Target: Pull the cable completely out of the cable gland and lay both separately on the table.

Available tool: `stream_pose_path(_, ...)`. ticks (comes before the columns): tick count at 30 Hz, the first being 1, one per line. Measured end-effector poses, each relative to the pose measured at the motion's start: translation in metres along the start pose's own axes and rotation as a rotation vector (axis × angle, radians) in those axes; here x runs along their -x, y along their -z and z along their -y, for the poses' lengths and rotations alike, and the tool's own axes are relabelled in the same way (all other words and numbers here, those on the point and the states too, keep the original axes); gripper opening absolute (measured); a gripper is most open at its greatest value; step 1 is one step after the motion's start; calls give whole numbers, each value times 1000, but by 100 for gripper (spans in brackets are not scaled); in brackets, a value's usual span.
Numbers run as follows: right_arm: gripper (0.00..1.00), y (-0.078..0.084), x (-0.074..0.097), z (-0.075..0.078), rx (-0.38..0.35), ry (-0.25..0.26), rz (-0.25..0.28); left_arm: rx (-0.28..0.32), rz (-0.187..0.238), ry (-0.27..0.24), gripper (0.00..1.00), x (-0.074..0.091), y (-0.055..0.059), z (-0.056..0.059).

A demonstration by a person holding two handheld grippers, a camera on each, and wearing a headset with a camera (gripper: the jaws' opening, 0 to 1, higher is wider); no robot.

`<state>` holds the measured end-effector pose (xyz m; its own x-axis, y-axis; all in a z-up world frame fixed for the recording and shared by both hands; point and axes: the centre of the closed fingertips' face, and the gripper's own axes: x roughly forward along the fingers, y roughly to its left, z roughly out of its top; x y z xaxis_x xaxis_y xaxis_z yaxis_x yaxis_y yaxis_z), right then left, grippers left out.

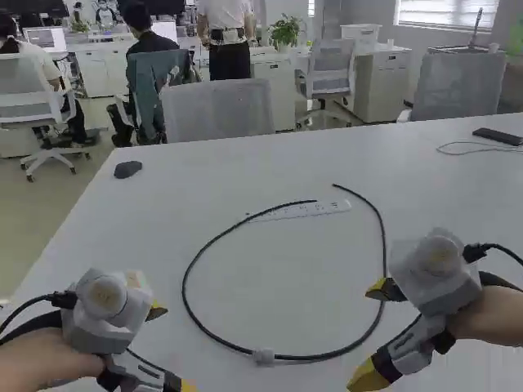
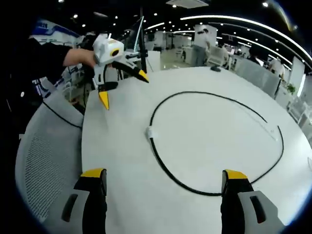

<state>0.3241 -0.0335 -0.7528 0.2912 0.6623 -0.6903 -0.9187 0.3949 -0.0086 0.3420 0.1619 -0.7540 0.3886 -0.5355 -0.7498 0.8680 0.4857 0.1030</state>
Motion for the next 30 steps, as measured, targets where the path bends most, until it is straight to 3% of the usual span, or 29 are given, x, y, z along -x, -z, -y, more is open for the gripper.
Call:
stream_pose_path(5, 99, -5, 4, -1, -23, -7, 26, 8, -6, -5, 99, 1, 0, 3)
stream_pose_path(8, 99, -4, 8, 2, -9, 3, 19, 19, 26, -26, 99, 1, -7, 0)
stream_pose_path(10, 99, -5, 13, 14, 50, 60, 14, 30, 21, -21, 99, 0, -7, 0)
stream_pose_path(12, 99, -12, 19, 19, 6, 70, 62, 18, 12, -20, 99, -2, -7, 1)
stream_pose_path(15, 99, -15, 24, 26, -28, 80, 88, 21, -2, -11, 99, -3, -6, 4)
stream_pose_path(24, 99, -10, 20, 25, -51, 81, 67, -31, -28, -29, 99, -1, -2, -1)
stream_pose_path(30, 99, -5, 15, 23, -47, 74, 43, -12, -9, -32, 99, -1, -4, -4)
